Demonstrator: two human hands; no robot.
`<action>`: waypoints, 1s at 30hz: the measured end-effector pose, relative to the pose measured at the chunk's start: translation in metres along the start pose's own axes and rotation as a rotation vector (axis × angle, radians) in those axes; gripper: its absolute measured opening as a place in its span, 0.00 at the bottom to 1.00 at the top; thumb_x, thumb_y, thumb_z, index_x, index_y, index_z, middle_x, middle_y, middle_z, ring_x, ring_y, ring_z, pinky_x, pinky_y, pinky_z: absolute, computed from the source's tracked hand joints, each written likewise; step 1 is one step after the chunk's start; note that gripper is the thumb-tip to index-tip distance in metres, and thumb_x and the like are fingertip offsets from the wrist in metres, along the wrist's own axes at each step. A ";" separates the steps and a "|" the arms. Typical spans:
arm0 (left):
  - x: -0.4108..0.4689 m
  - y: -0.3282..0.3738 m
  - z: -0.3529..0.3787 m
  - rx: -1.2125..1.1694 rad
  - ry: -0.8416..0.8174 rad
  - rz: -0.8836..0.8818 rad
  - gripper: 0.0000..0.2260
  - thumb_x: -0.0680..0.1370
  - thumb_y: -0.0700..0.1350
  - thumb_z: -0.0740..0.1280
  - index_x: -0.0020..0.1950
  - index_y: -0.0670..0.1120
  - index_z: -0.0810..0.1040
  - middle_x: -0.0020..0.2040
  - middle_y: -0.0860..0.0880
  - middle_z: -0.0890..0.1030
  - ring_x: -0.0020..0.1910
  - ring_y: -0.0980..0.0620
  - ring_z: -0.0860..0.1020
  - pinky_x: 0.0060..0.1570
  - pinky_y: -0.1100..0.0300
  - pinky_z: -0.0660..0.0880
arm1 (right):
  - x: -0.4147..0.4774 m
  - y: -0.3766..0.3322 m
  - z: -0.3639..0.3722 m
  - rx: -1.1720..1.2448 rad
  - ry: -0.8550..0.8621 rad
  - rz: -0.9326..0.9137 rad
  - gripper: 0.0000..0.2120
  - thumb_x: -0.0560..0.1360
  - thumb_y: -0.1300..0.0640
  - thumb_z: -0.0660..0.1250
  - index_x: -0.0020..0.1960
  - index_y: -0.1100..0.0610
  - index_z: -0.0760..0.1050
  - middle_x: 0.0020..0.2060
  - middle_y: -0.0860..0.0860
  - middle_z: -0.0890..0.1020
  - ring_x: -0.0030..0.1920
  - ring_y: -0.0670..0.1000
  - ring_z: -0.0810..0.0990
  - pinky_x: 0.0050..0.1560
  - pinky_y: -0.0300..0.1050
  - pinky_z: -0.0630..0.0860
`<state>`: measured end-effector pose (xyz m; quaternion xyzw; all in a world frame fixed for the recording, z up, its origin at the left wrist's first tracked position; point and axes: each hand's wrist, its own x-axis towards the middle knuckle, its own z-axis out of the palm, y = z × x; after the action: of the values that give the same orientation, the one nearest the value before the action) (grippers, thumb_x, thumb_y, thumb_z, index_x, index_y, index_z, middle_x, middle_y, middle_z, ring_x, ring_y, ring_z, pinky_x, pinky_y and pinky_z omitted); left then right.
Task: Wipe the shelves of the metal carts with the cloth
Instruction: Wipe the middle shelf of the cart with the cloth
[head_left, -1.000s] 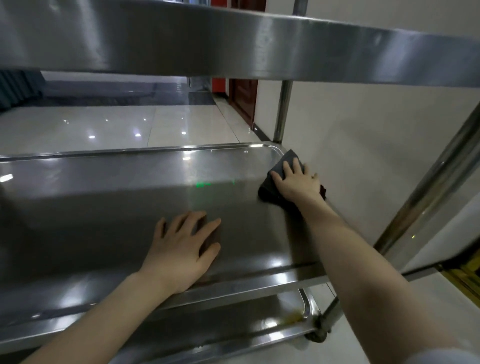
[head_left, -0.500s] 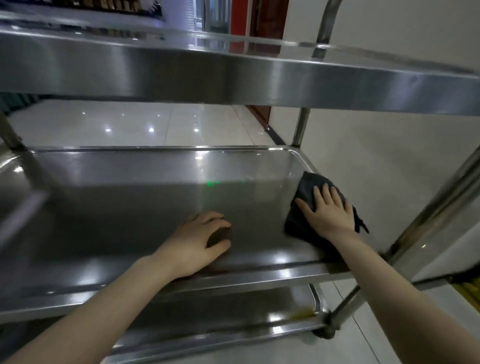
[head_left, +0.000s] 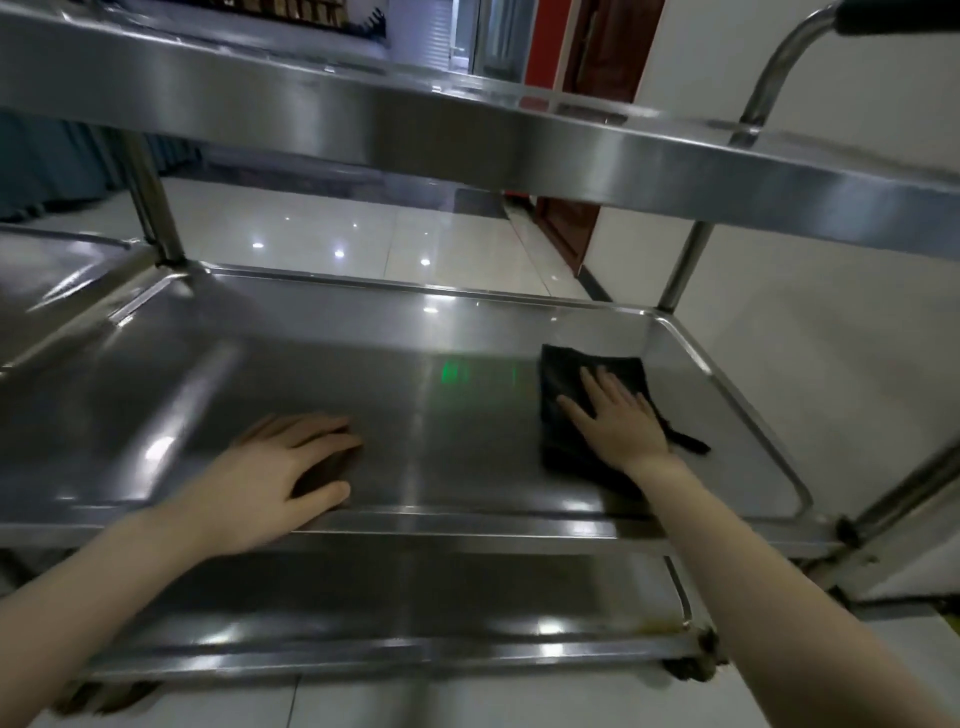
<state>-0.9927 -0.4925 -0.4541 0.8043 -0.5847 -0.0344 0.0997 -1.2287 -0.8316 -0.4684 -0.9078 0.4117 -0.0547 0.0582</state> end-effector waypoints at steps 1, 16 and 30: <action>-0.008 -0.015 -0.002 0.008 0.011 -0.002 0.35 0.71 0.72 0.46 0.74 0.59 0.65 0.76 0.58 0.63 0.75 0.54 0.60 0.74 0.52 0.57 | -0.004 0.024 -0.006 -0.026 -0.027 0.096 0.32 0.79 0.35 0.44 0.80 0.47 0.47 0.80 0.49 0.47 0.79 0.49 0.47 0.77 0.55 0.47; -0.033 -0.064 -0.011 -0.096 0.050 0.012 0.35 0.71 0.69 0.51 0.72 0.53 0.71 0.74 0.52 0.69 0.71 0.50 0.67 0.71 0.50 0.65 | -0.010 -0.184 0.020 -0.022 -0.113 -0.297 0.34 0.78 0.30 0.43 0.80 0.43 0.45 0.79 0.43 0.45 0.79 0.47 0.44 0.77 0.54 0.44; -0.074 -0.115 -0.024 -0.071 0.347 -0.139 0.27 0.73 0.59 0.54 0.59 0.43 0.80 0.58 0.43 0.80 0.56 0.40 0.77 0.56 0.46 0.74 | -0.053 -0.304 0.046 -0.062 -0.102 -0.182 0.38 0.75 0.26 0.41 0.80 0.44 0.46 0.79 0.44 0.44 0.79 0.53 0.42 0.75 0.60 0.42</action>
<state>-0.9046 -0.3858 -0.4586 0.8327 -0.5001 0.0773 0.2249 -1.0315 -0.5900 -0.4710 -0.9444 0.3257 -0.0009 0.0458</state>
